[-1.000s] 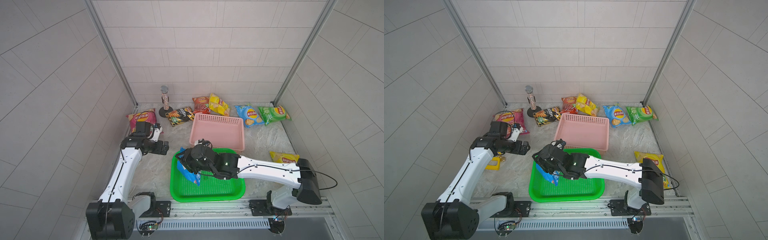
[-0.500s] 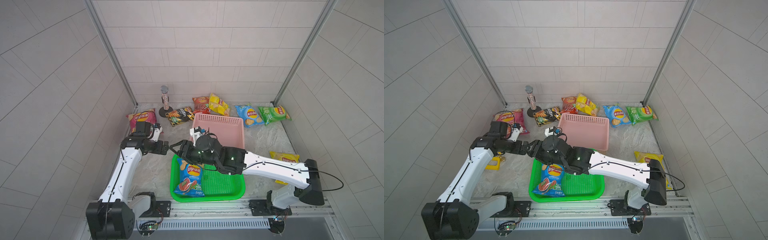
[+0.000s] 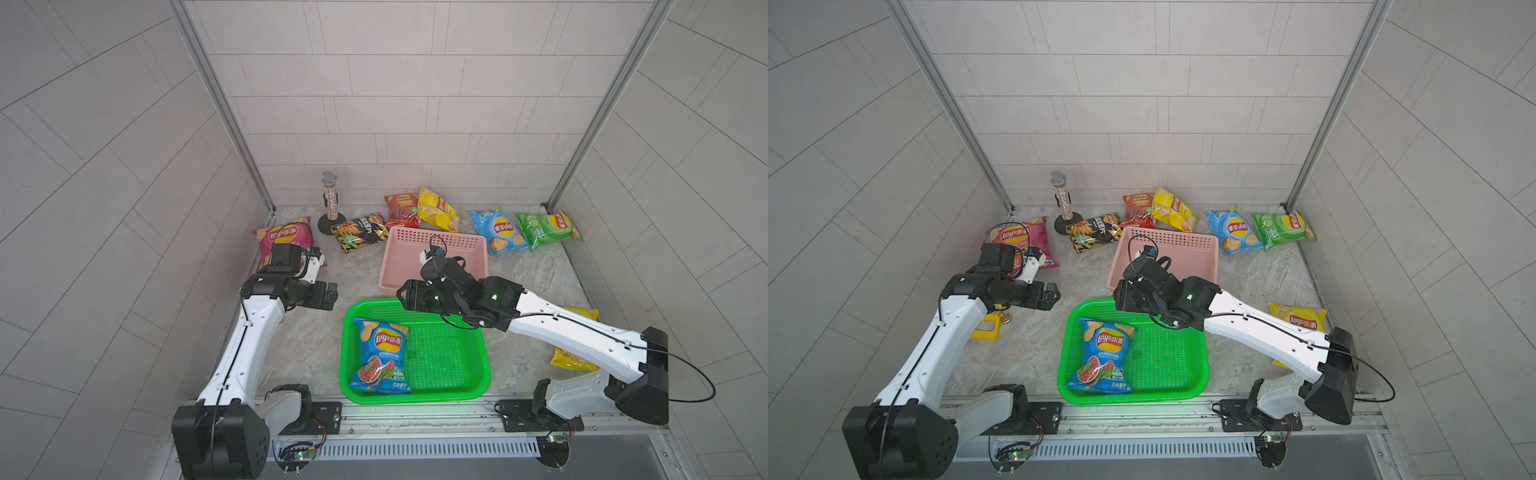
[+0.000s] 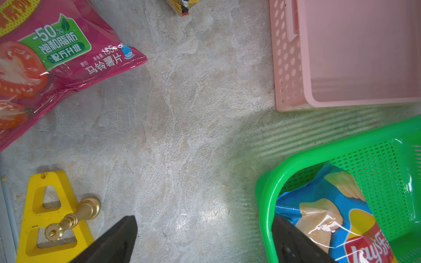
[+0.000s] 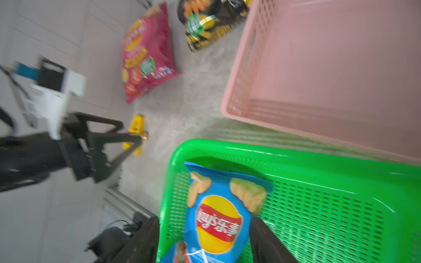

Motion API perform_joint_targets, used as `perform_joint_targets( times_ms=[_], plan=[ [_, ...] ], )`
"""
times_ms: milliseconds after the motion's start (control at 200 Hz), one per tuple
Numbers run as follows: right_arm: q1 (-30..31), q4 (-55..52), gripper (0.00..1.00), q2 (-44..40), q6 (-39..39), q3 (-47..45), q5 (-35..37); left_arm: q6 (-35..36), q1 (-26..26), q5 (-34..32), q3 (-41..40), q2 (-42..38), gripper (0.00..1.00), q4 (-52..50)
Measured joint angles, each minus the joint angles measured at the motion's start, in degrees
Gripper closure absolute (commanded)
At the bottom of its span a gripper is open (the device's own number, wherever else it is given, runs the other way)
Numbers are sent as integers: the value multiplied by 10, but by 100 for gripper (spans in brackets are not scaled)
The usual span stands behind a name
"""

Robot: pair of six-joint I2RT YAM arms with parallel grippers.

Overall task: Put the potato chips into the basket
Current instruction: Place the potato chip in the basket.

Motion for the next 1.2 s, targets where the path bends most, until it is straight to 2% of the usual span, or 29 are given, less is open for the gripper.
perform_joint_targets(
  times_ms=[65, 210, 430, 665, 891, 1201],
  plan=[
    [7, -11, 41, 28, -23, -2, -20, 0, 0, -1, 0, 0, 0, 0],
    [52, -16, 45, 98, -80, 3, -68, 0, 0, -1, 0, 0, 0, 0],
    [126, -50, 41, 187, -153, 63, -101, 0, 0, -2, 0, 0, 0, 0],
    [141, -129, 39, 250, -208, 137, -57, 0, 0, -3, -1, 0, 0, 1],
    [158, -179, 37, 304, -245, 169, -4, 0, 0, -4, -2, 0, 0, 1],
    [177, -199, 29, 303, -276, 192, 22, -2, 0, -6, -2, 0, 0, 1]
  ],
)
